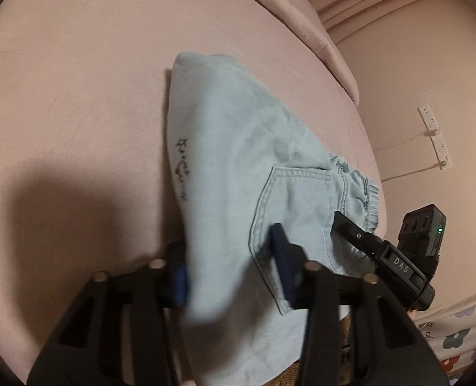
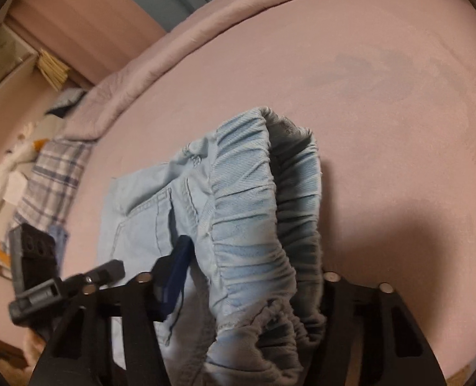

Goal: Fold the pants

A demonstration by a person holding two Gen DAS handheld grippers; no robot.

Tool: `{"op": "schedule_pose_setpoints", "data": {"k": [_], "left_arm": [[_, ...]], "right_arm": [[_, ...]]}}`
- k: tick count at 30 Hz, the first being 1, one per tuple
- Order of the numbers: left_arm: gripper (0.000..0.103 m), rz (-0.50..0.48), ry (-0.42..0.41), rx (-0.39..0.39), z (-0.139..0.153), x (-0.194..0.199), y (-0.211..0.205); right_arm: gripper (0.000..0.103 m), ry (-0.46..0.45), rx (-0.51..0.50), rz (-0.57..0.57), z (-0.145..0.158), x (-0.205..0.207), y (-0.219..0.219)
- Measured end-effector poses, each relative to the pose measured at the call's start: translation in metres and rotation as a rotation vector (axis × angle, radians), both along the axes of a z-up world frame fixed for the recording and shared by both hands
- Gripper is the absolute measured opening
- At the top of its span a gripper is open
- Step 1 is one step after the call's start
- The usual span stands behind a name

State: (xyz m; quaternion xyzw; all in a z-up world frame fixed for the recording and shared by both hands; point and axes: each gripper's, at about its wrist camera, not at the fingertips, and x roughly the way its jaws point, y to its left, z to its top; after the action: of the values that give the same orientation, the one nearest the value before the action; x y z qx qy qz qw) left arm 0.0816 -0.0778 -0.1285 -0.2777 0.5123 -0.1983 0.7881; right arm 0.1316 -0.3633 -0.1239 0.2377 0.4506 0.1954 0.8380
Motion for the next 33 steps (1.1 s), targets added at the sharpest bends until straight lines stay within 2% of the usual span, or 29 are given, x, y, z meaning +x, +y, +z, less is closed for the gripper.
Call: {"op": "schedule_pose_setpoints", "data": {"k": [1, 2, 3, 7, 12, 19, 27, 33], "left_arm": [[0.03, 0.001, -0.007, 0.004, 0.002, -0.003, 0.001], [0.022, 0.004, -0.014, 0.002, 0.005, -0.005, 0.002], [0.018, 0.008, -0.027, -0.008, 0.01, -0.008, 0.003], [0.016, -0.018, -0.102, 0.025, 0.037, -0.018, 0.0], [0.015, -0.004, -0.185, 0.078, 0.066, -0.022, 0.01], [0.015, 0.044, -0.27, 0.123, 0.096, -0.005, 0.034], [0.015, 0.097, -0.308, 0.197, 0.099, 0.042, 0.045], [0.016, 0.109, -0.274, 0.246, 0.076, 0.075, 0.04]], "right_arm": [[0.048, -0.001, 0.003, -0.004, 0.002, -0.001, 0.0], [0.039, 0.002, 0.021, -0.007, 0.003, -0.003, 0.0], [0.037, 0.004, 0.045, -0.017, 0.006, -0.005, 0.001], [0.035, -0.045, -0.035, -0.038, 0.026, -0.017, 0.011], [0.034, -0.121, -0.113, -0.033, 0.058, -0.025, 0.033], [0.034, -0.232, -0.155, -0.002, 0.092, -0.003, 0.061], [0.034, -0.269, -0.187, 0.036, 0.099, 0.034, 0.086], [0.034, -0.225, -0.2, 0.052, 0.085, 0.065, 0.099]]}}
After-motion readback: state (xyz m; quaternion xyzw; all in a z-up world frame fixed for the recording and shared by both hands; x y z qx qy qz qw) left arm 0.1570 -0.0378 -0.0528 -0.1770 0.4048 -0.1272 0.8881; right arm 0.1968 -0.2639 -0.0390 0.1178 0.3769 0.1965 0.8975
